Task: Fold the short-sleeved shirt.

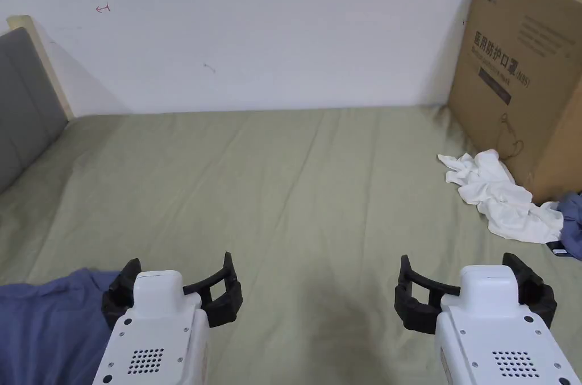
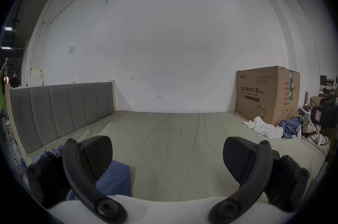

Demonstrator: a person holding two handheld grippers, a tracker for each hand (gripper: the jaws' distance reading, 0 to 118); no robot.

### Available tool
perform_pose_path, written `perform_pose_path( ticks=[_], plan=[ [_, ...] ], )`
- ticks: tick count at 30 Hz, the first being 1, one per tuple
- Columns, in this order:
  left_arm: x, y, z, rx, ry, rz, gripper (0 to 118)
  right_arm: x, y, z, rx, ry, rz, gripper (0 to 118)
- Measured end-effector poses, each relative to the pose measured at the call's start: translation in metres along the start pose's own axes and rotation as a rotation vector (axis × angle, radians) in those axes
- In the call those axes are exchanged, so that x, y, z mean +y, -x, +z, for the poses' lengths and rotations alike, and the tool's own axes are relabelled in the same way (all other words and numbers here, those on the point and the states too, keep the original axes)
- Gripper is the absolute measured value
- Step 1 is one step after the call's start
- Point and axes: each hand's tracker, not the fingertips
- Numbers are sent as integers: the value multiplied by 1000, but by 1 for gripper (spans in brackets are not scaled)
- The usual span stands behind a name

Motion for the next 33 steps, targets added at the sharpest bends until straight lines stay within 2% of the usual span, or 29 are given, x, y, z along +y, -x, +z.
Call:
perform_pose_path(
  ticks=[7, 8, 10, 12, 15, 18, 20, 21, 22, 23, 24, 26, 31, 33],
  plan=[
    [-3, 2, -5, -13, -9, -25, 118, 5, 1, -1, -9, -5, 16, 118],
    [-2, 2, -5, -16, -6, -20, 118, 8, 4, -1, -24, -1, 44, 118],
    [10, 1, 0, -39, 17, 87, 118, 15, 11, 1, -63, -9, 135, 118],
    [18, 10, -2, -93, 56, 310, 118, 21, 22, 4, -113, -50, 279, 118],
    [19, 34, -5, -236, 89, 789, 118, 26, 42, 10, -203, -147, 546, 118],
    [4, 52, -6, -321, 44, 1244, 118, 20, 58, 14, -309, -282, 836, 118],
    [-5, 57, -6, -317, 39, 1415, 118, 15, 65, 17, -368, -378, 988, 118],
    [-8, 59, -6, -286, 54, 1449, 118, 13, 67, 18, -389, -418, 1035, 118],
    [-9, 61, -7, -262, 72, 1447, 118, 12, 68, 19, -396, -440, 1048, 118],
    [-7, 60, -6, -272, 74, 1393, 118, 13, 68, 20, -402, -455, 1042, 118],
    [-3, 60, -6, -258, 95, 1294, 118, 14, 67, 21, -384, -439, 996, 118],
    [10, 56, -5, -212, 115, 1055, 118, 22, 64, 23, -324, -372, 852, 118],
    [38, 19, 5, -67, 34, 326, 118, 39, 36, 16, -126, -139, 369, 118],
    [37, 5, 9, -21, -18, 133, 118, 40, 23, 14, -65, -75, 211, 118]
  ],
)
